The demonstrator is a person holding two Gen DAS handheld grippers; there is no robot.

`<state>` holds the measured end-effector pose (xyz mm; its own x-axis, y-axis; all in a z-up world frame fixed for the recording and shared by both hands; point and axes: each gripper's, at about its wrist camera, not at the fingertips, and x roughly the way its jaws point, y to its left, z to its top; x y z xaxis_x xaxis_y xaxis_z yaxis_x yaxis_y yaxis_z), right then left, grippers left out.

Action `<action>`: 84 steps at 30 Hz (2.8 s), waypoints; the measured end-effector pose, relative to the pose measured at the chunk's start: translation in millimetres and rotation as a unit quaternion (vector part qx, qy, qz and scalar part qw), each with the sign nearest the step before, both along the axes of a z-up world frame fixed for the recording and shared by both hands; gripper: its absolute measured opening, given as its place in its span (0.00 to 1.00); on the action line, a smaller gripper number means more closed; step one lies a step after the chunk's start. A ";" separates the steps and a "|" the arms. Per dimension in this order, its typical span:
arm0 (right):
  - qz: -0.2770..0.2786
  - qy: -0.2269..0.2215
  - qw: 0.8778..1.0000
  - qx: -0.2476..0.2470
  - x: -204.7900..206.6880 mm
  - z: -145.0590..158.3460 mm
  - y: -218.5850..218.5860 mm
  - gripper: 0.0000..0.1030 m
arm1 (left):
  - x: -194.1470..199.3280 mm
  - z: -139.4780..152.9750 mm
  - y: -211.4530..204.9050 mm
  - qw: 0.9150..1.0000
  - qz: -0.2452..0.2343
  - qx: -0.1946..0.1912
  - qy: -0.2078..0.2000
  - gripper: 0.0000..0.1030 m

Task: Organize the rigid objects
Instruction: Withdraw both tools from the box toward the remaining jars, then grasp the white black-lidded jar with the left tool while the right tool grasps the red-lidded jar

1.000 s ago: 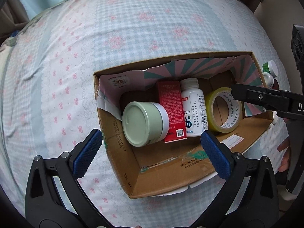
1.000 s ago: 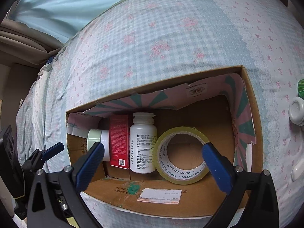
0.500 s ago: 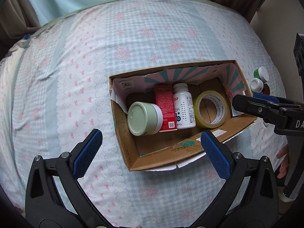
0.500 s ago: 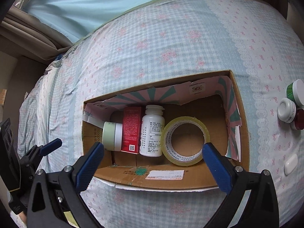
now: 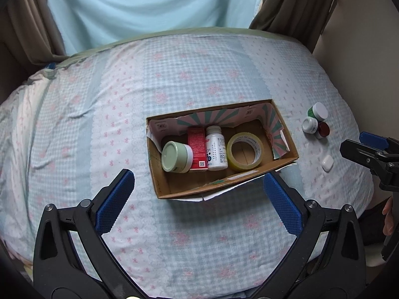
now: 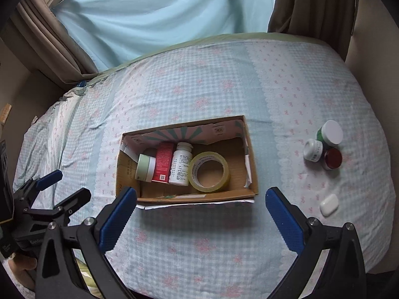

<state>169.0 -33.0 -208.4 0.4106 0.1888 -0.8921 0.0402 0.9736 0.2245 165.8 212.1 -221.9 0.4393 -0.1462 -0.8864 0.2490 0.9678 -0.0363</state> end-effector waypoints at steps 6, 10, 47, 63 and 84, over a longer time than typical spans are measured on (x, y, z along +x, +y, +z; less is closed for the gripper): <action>-0.027 -0.011 0.999 -0.035 -41.8 21.8 -45.0 1.00 | -18.4 23.9 -49.4 0.999 -0.037 0.006 -0.034 1.00; -0.036 -0.017 0.997 -0.070 -60.2 26.4 -79.1 1.00 | -22.0 29.5 -88.8 0.997 -0.061 0.001 -0.038 1.00; 0.161 -0.085 0.977 -0.109 19.4 -201.5 -279.2 0.94 | 97.4 -206.0 -424.6 0.991 -0.089 0.036 0.095 0.99; 0.174 -0.105 0.974 -0.097 51.8 -265.3 -263.8 0.68 | 125.3 -266.9 -432.9 0.986 -0.078 0.022 0.145 0.78; 0.179 -0.095 0.975 -0.095 60.0 -263.7 -264.3 0.48 | 130.4 -265.7 -436.8 0.983 -0.086 -0.006 0.161 0.45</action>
<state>229.0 -297.3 -472.2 0.5103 0.1884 -0.8391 -0.3344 0.9424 0.0082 296.2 -224.7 -487.6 0.1038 -0.2047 -0.9733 0.3832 0.9113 -0.1508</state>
